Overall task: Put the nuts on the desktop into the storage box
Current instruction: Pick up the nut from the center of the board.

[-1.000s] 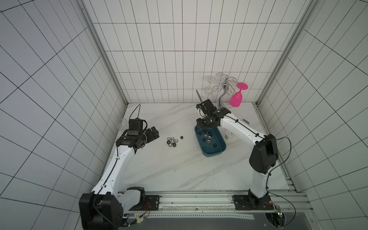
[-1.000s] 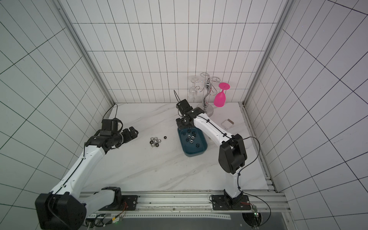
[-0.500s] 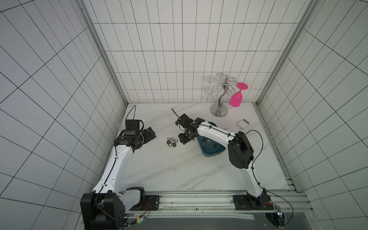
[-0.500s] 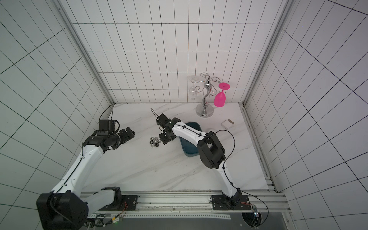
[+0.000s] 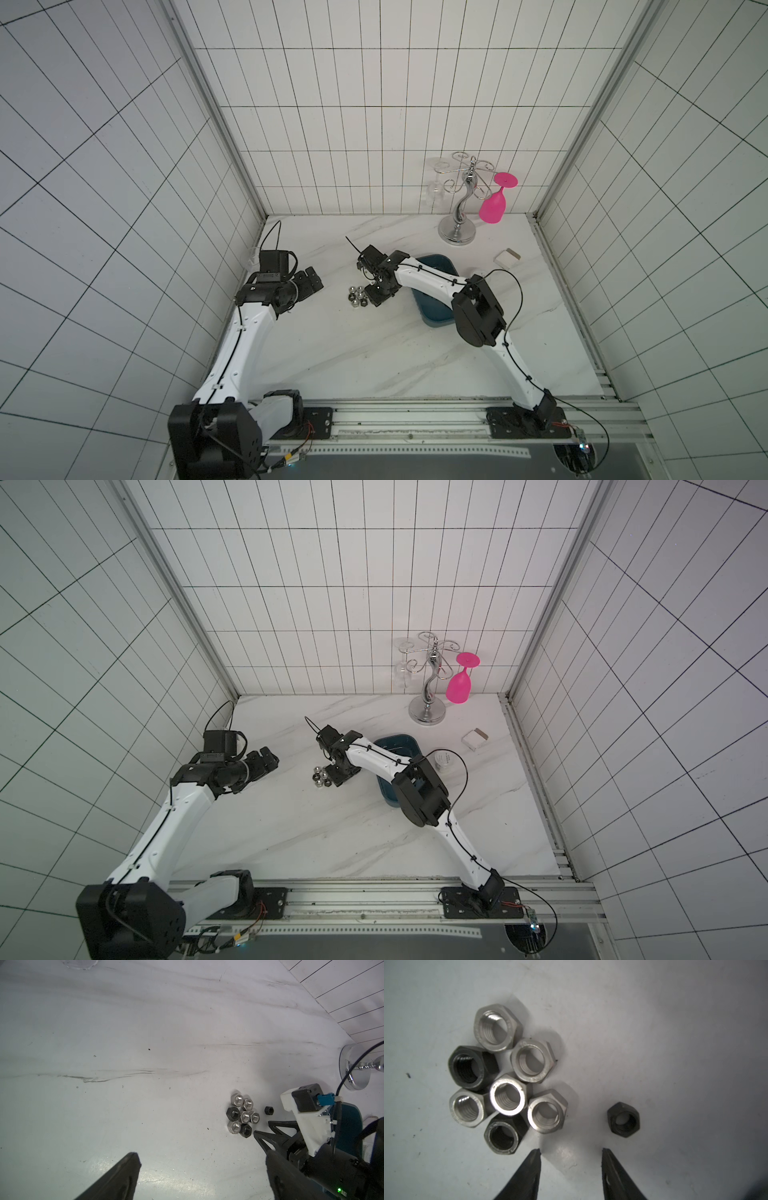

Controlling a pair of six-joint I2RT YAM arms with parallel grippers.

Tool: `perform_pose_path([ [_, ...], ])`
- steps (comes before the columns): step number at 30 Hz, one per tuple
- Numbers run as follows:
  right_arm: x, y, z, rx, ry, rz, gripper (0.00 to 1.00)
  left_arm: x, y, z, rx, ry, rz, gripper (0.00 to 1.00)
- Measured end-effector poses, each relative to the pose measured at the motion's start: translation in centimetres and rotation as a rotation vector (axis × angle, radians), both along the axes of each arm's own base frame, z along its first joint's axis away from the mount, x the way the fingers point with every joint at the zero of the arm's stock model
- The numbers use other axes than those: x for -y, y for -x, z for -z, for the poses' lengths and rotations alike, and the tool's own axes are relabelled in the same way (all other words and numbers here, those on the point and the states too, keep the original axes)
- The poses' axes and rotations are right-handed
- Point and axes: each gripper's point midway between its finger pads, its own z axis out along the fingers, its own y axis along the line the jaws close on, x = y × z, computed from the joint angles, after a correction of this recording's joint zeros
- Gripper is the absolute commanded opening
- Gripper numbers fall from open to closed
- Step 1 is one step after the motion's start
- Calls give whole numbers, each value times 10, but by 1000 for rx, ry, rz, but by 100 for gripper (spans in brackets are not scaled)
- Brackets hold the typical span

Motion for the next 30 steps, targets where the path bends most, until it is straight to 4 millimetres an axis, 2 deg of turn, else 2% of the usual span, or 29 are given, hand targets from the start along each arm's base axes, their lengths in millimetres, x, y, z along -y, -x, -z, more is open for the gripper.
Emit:
perform_pose_path([
  [17,-28,-14,1,42,-18,-21,49,-15,2,6,-25,-26,-8,98],
  [19,-29,-15,1,43,-19,-21,44,-16,2,7,-27,-28,-9,98],
  [21,-31,-16,1,44,-21,-23,32,-17,2,7,-28,-29,-9,98],
  [24,-32,-17,1,42,-22,-22,21,-16,3,8,-31,-28,-6,98],
  [30,-30,-16,-1,43,-23,-17,17,-15,2,9,-33,-19,-2,98],
])
